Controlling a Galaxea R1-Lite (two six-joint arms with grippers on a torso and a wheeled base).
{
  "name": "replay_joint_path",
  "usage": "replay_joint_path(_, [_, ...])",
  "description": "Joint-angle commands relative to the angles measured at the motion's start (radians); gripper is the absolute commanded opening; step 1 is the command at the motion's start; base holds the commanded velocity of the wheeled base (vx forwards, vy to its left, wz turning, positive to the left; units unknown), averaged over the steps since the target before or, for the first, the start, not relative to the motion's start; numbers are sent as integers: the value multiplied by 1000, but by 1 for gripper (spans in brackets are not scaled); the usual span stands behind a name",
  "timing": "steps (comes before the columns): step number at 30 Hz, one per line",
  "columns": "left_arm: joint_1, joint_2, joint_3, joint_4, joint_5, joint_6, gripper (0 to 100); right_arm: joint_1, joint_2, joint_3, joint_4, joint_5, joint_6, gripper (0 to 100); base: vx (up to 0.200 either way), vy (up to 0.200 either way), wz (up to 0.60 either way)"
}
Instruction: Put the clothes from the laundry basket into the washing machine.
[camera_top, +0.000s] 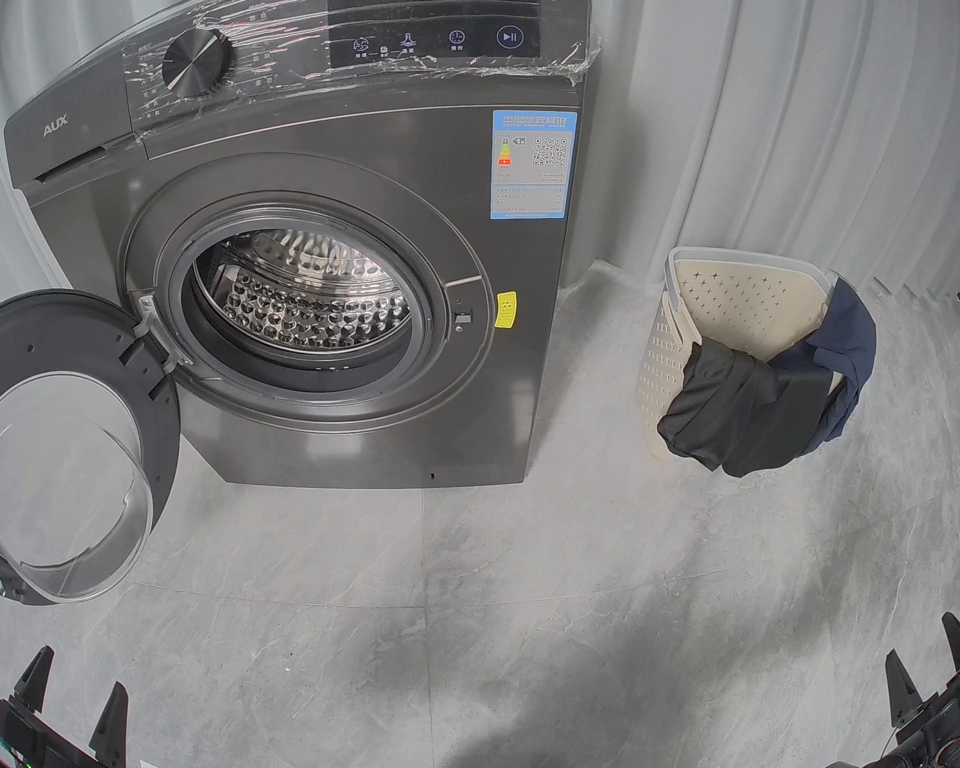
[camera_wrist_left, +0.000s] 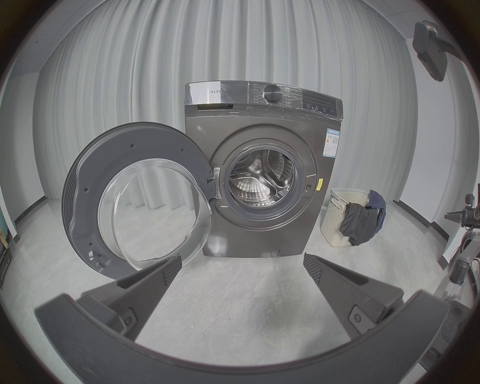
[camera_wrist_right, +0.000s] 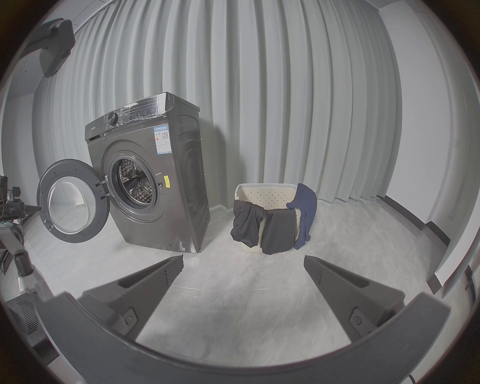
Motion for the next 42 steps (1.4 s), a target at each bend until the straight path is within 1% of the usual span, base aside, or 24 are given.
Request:
replay_joint_path(1, [0,-15,15,0,0,0,100,0,-2,16,0,1,0,100,0,-200,0])
replay_joint_path(20, [0,-13,15,0,1,-2,100,0,-2,16,0,1,0,100,0,-200,0])
replay_joint_path(32, [0,-13,15,0,1,-2,100,0,-2,16,0,1,0,100,0,0,0])
replay_joint_path(42, [0,-13,15,0,1,0,100,0,-2,16,0,1,0,100,0,-200,0])
